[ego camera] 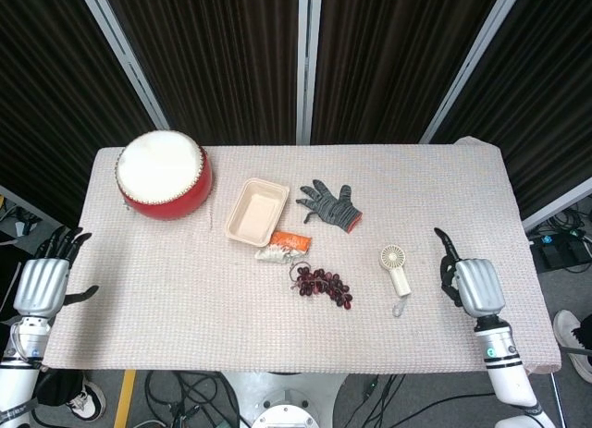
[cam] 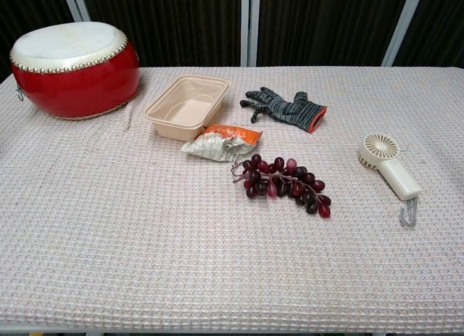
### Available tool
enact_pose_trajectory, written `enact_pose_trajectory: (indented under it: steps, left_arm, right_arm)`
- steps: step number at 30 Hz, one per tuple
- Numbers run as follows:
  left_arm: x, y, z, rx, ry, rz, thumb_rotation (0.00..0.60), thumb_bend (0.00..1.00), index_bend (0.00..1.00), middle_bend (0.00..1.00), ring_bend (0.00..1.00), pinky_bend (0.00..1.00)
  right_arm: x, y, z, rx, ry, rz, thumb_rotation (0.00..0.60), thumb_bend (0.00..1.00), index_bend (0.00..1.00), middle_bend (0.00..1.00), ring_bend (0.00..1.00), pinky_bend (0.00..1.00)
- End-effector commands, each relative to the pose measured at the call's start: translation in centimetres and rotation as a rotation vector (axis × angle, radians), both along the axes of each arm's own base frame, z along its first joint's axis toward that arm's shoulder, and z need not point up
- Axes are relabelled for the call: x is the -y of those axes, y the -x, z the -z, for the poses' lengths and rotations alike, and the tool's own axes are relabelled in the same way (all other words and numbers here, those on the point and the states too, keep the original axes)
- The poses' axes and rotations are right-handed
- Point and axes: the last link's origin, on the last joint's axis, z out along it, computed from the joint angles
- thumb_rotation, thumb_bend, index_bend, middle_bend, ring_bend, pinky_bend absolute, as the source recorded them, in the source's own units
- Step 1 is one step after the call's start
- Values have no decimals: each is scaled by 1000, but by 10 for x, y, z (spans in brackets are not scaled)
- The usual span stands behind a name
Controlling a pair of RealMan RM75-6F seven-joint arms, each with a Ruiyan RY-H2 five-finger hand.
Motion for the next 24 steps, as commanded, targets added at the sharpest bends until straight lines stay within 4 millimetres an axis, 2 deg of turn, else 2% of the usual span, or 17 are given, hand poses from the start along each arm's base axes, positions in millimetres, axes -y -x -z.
enact_pose_trajectory:
  steps: [1, 3, 4, 5, 6, 7, 8, 9, 11, 19, 24]
  left_arm:
    - [0, -2, -1, 0, -2, 2, 600, 0, 145, 97, 17, 186]
    - [1, -3, -1, 3, -4, 2, 600, 0, 146, 97, 17, 186]
    - [2, -4, 0, 5, -4, 0, 600, 0, 146, 97, 17, 186]
    - [2, -4, 0, 6, -3, -1, 600, 0, 146, 97, 17, 185]
    - [2, -5, 0, 7, -2, -1, 600, 0, 145, 97, 17, 186]
    - [3, -5, 1, 8, 0, -1, 600, 0, 146, 97, 17, 185]
    - [3, -6, 1, 8, 0, 0, 600, 0, 146, 97, 17, 185]
    - [3, -7, 2, 8, -1, 3, 600, 0, 146, 97, 17, 183]
    - [4, -9, 2, 5, -2, 6, 600, 0, 146, 97, 17, 179]
    - [12, -20, -1, 21, -7, 6, 600, 0, 146, 97, 17, 176]
    - [11, -22, -4, 17, -12, 10, 600, 0, 146, 97, 17, 175]
  right_arm:
    - [6, 9, -17, -116, 69, -11, 600, 1000, 0, 909, 812, 771]
    - [6, 13, -20, -148, 77, -11, 600, 1000, 0, 873, 774, 752]
    - [4, 16, -20, -159, 56, -10, 600, 983, 0, 785, 685, 699]
    - [2, 20, -19, -171, 28, 4, 600, 880, 0, 601, 489, 573]
    - [0, 24, -20, -190, 3, 22, 600, 667, 0, 333, 223, 349]
    - [0, 27, -22, -224, -1, 36, 600, 490, 0, 175, 86, 193]
    - [0, 28, -23, -244, 6, 39, 600, 367, 0, 92, 22, 100]
    - [-1, 29, -24, -252, 15, 40, 600, 258, 0, 31, 0, 28]
    - [-3, 31, -26, -253, 35, 42, 600, 155, 0, 0, 0, 0]
    - [-12, 39, -41, -225, 97, 53, 600, 170, 0, 0, 0, 0]
    - [-16, 46, -41, -183, 90, 70, 600, 163, 0, 0, 0, 0]
